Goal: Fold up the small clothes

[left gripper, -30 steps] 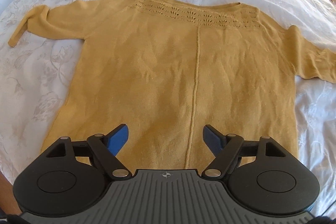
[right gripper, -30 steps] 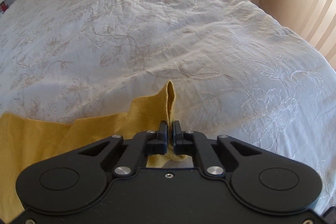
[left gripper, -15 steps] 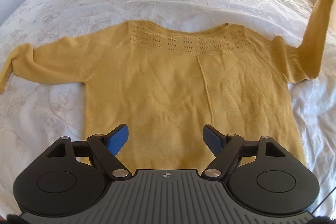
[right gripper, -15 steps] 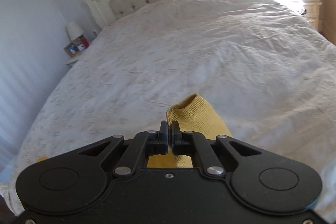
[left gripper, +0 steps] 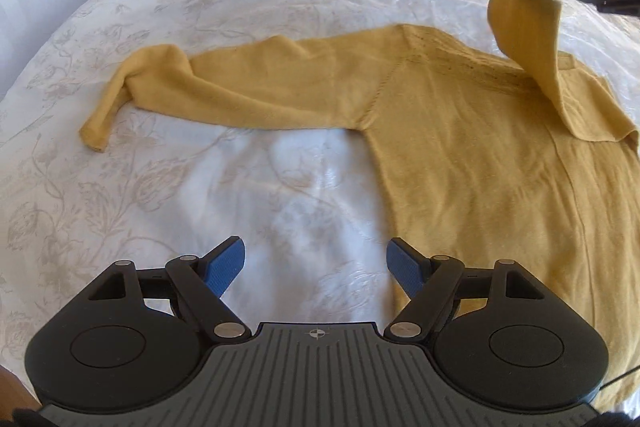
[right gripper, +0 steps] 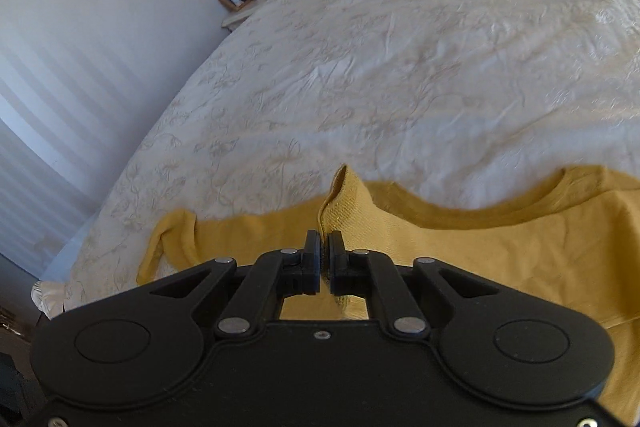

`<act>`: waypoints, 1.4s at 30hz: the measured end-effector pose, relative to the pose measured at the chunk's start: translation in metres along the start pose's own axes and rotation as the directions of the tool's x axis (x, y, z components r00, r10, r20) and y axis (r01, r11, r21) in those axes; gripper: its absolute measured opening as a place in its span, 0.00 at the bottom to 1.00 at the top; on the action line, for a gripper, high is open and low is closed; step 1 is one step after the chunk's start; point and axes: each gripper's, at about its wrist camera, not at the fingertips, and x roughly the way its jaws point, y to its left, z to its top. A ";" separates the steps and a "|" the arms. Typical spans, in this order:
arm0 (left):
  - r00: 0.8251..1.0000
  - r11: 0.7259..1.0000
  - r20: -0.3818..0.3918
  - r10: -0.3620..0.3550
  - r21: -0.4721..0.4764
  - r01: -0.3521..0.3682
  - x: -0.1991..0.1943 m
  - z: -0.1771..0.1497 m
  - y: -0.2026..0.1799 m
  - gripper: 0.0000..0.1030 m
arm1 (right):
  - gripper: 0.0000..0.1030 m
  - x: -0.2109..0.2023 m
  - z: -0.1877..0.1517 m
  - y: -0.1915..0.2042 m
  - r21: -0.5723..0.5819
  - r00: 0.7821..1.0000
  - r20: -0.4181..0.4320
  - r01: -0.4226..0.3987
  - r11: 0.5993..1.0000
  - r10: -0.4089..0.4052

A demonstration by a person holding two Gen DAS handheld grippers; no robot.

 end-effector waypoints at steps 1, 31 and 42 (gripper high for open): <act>1.000 1.000 -0.002 0.001 -0.002 -0.001 0.001 0.000 0.006 0.75 | 0.19 0.005 -0.006 0.002 0.007 1.000 -0.006 0.005 1.000 -0.005; 0.972 0.973 -0.022 -0.232 0.004 0.232 0.096 0.098 -0.086 0.75 | 0.91 -0.047 -0.127 -0.104 -0.023 0.895 -0.187 0.408 0.913 -0.405; 0.972 0.967 -0.052 -0.227 -0.129 0.219 0.120 0.109 -0.081 0.16 | 0.91 -0.045 -0.127 -0.119 0.005 0.907 -0.211 0.374 0.927 -0.365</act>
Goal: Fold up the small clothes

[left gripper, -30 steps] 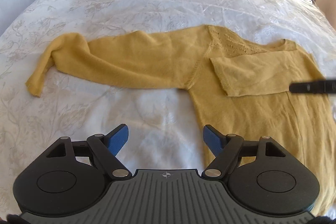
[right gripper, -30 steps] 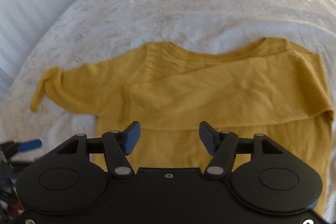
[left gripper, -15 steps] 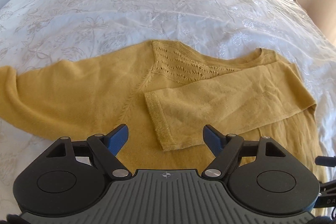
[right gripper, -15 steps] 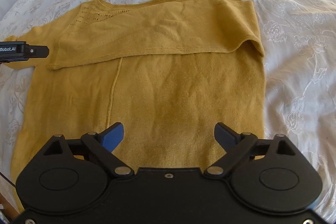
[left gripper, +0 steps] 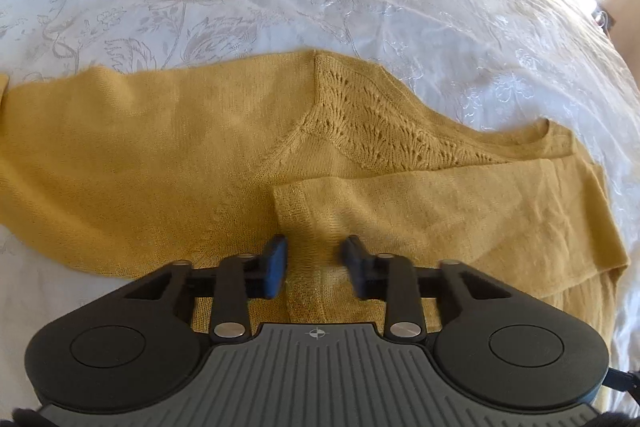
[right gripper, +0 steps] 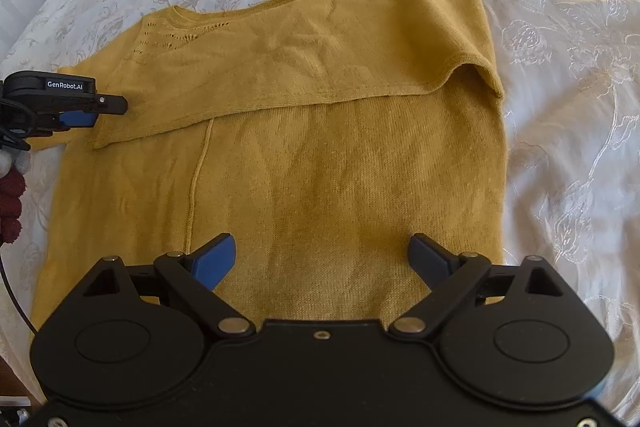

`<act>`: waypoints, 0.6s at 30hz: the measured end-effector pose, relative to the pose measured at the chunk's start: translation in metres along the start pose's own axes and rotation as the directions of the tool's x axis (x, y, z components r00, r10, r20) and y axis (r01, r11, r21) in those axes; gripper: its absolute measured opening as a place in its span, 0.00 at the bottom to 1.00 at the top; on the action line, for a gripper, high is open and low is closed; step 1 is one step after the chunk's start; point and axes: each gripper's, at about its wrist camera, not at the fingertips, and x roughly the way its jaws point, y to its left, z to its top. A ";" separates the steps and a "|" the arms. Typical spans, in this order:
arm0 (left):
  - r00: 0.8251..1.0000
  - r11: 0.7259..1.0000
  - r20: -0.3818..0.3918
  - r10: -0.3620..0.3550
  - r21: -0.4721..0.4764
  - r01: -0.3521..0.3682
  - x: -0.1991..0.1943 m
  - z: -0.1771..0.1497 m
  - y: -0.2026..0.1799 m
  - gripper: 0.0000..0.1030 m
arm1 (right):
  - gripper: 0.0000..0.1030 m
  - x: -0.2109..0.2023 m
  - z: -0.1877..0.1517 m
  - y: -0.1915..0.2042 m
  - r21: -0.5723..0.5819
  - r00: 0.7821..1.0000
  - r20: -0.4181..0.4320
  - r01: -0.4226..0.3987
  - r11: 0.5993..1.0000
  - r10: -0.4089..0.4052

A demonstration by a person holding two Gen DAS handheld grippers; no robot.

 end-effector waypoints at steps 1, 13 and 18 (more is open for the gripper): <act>1.000 1.000 0.001 -0.017 0.013 0.017 -0.002 0.002 -0.003 0.07 | 0.91 0.000 -0.001 0.000 -0.003 1.000 -0.001 0.000 1.000 0.000; 0.994 0.984 0.063 0.085 0.154 -0.094 -0.020 0.031 0.002 0.10 | 0.91 -0.009 0.003 -0.008 0.041 0.999 0.044 -0.015 0.999 0.013; 0.985 0.970 0.005 0.174 0.171 -0.173 0.010 0.027 0.008 0.24 | 0.92 -0.002 0.000 -0.020 0.070 1.000 0.015 -0.009 0.998 0.008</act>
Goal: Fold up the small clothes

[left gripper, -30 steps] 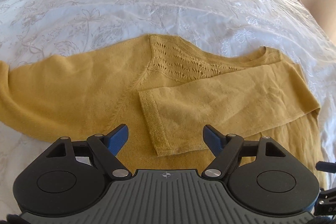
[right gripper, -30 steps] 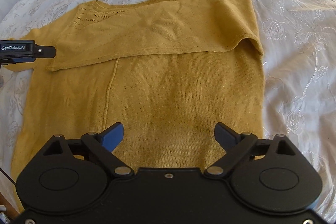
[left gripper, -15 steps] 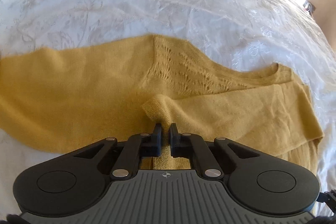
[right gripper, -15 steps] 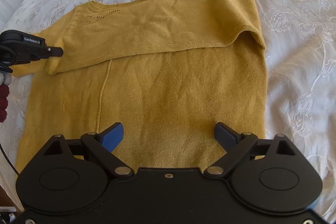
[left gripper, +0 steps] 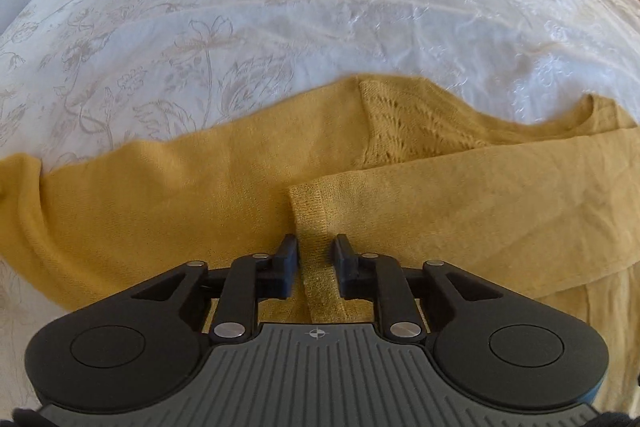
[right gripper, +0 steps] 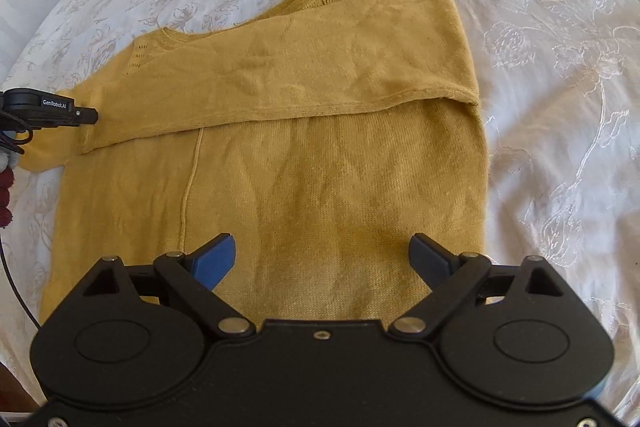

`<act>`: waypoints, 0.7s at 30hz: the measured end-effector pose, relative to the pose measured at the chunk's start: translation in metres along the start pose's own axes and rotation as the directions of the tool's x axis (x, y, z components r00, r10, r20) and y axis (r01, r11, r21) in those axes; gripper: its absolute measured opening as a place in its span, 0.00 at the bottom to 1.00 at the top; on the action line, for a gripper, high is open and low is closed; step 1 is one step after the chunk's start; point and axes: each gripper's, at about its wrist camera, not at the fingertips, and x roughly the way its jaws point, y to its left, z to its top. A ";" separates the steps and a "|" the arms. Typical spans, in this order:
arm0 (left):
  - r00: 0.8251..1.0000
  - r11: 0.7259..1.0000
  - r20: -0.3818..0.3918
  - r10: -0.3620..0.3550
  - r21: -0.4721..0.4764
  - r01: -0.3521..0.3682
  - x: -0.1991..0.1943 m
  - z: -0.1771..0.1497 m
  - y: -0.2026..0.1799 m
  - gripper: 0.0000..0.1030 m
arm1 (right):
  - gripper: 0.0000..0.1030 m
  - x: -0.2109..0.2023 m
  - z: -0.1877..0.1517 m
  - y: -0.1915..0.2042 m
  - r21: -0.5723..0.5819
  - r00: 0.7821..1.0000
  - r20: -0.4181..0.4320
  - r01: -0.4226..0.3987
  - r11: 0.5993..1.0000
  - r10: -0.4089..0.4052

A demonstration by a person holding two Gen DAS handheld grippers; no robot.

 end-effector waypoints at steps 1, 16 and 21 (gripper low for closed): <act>1.000 1.000 -0.008 -0.003 -0.007 0.003 0.003 0.000 0.001 0.29 | 0.93 0.002 -0.002 -0.004 0.015 1.000 -0.009 0.006 1.000 -0.006; 0.996 0.988 0.012 -0.086 -0.129 0.087 -0.065 -0.064 0.004 0.69 | 0.99 -0.010 0.054 -0.014 -0.096 0.981 0.193 -0.002 0.995 0.020; 0.996 0.977 -0.031 -0.085 -0.198 0.077 -0.077 -0.097 0.005 0.71 | 0.99 0.020 0.076 -0.017 -0.131 0.984 0.179 0.015 0.991 0.009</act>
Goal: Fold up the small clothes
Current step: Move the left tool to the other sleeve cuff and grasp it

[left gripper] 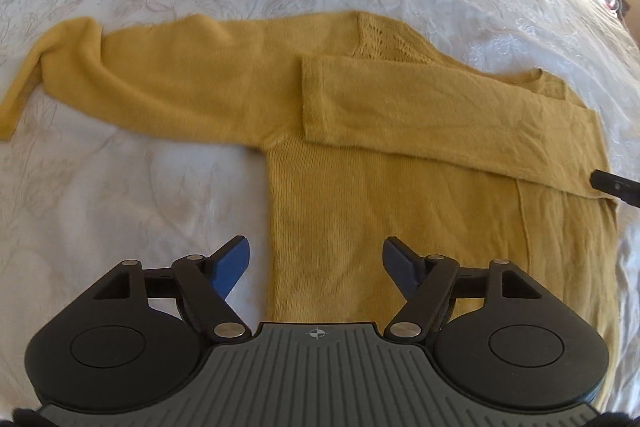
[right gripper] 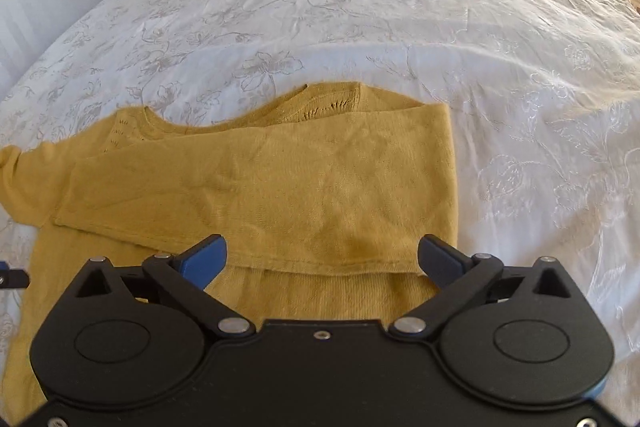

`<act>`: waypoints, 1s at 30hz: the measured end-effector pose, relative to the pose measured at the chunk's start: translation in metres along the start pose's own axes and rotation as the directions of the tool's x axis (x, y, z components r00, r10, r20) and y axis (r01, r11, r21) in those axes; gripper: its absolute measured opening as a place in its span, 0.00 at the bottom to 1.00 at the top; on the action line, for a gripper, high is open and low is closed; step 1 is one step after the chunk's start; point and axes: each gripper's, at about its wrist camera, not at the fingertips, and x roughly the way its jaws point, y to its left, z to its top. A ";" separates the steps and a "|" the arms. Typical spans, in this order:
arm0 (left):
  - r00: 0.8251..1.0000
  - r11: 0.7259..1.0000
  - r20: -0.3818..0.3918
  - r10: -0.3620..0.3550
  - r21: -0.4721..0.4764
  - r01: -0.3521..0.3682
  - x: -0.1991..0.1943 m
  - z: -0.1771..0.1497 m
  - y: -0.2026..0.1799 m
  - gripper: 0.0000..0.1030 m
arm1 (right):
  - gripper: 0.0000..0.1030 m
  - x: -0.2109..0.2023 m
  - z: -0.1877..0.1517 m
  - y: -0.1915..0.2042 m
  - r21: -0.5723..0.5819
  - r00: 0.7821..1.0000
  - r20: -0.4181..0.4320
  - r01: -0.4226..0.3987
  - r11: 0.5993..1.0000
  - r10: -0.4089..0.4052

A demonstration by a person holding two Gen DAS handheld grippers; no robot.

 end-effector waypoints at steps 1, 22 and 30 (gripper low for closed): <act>1.000 1.000 -0.006 0.000 -0.019 0.000 -0.003 -0.006 0.003 0.75 | 0.99 0.007 -0.001 -0.004 0.012 0.999 -0.030 -0.012 1.000 0.012; 0.999 0.992 -0.027 0.041 -0.122 -0.044 -0.032 -0.072 0.007 0.82 | 0.99 -0.065 -0.094 0.011 -0.020 0.987 -0.122 -0.110 0.994 0.107; 0.996 0.985 0.030 0.089 -0.152 -0.083 -0.050 -0.059 0.059 0.89 | 0.99 -0.079 -0.107 0.038 -0.059 0.984 -0.131 -0.133 0.989 0.124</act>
